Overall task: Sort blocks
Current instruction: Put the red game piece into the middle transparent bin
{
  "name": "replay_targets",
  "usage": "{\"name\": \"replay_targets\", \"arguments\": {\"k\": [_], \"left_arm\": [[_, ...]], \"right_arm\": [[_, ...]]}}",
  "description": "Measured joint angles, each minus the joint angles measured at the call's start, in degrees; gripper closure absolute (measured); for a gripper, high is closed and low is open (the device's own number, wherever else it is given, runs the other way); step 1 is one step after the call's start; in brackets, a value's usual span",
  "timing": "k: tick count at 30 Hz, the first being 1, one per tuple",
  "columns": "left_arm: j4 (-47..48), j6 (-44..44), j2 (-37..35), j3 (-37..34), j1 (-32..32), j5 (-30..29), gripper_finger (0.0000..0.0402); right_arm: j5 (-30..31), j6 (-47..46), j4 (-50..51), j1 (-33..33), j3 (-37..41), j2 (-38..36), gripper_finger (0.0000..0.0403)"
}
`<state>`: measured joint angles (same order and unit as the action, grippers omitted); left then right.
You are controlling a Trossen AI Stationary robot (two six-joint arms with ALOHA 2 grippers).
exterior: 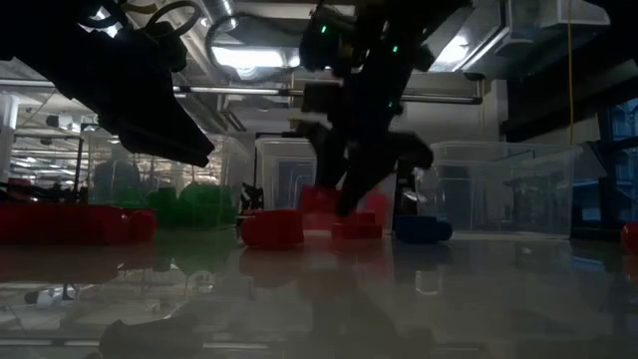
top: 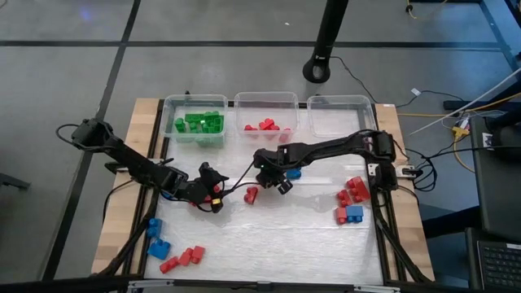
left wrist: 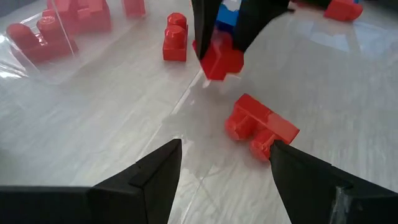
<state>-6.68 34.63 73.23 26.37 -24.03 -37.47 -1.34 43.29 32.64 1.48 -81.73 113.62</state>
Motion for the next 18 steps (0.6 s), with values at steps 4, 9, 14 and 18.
{"name": "replay_targets", "arguments": {"k": [4,9,14,18], "left_arm": [[0.04,-0.06,0.00,0.00,0.00,0.00,0.0171],[0.03,-0.09,0.00,0.00,0.00,0.02,0.0171],[0.01,-0.06,0.00,0.00,0.01,0.00,0.0171],[-0.19,0.05,0.00,0.00,0.02,0.00,0.0171]], "right_arm": [[1.98,0.03,0.66,0.00,0.00,-4.34,0.0226],[6.07,1.21,0.35,0.05,0.00,-10.74,0.0223],[13.88,5.23,-2.09,0.53,-0.02,-17.36,0.0228],[17.70,6.16,-6.63,3.14,-0.02,-20.37,0.0223]]}}
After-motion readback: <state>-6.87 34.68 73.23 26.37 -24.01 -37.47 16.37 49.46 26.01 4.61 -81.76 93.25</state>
